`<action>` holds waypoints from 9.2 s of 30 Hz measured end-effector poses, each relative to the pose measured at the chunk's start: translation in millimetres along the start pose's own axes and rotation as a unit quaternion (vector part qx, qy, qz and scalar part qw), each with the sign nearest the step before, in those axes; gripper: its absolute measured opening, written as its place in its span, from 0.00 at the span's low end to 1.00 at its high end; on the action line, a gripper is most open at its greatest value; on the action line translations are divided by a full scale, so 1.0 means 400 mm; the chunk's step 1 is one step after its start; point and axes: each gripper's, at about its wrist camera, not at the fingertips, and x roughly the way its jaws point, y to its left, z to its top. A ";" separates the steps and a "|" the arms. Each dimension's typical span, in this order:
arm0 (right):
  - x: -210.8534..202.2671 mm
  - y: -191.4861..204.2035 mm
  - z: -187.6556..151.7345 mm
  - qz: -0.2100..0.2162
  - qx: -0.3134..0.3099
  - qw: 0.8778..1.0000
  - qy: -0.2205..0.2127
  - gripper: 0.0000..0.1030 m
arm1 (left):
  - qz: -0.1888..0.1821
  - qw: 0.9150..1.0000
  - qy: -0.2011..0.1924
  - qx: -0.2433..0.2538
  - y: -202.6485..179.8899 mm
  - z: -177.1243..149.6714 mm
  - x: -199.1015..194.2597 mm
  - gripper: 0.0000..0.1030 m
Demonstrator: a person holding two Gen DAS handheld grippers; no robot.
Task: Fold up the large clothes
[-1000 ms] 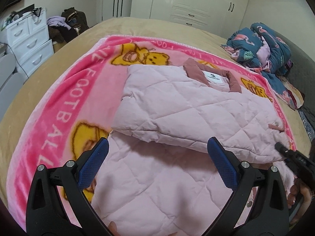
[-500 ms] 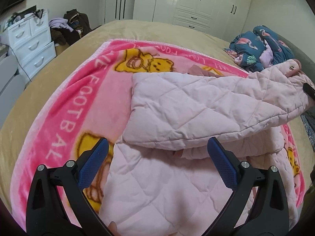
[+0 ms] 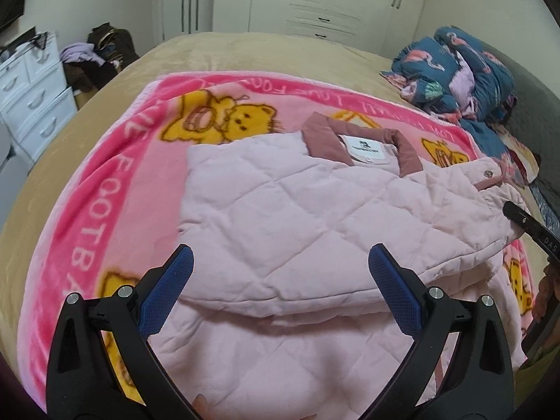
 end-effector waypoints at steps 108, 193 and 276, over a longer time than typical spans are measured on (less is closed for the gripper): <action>-0.255 0.201 -0.034 0.028 -0.012 0.999 -0.024 0.96 | -0.048 0.998 -0.043 0.020 -0.090 -0.043 -0.239 0.91; -0.546 -0.088 -0.553 -0.066 0.026 0.995 0.065 0.96 | 0.021 0.999 0.035 0.017 0.123 -0.568 -0.354 0.91; -0.705 -0.150 -0.491 0.079 0.109 0.990 -0.045 0.16 | -0.086 0.994 -0.052 -0.052 0.108 -0.489 -0.514 0.10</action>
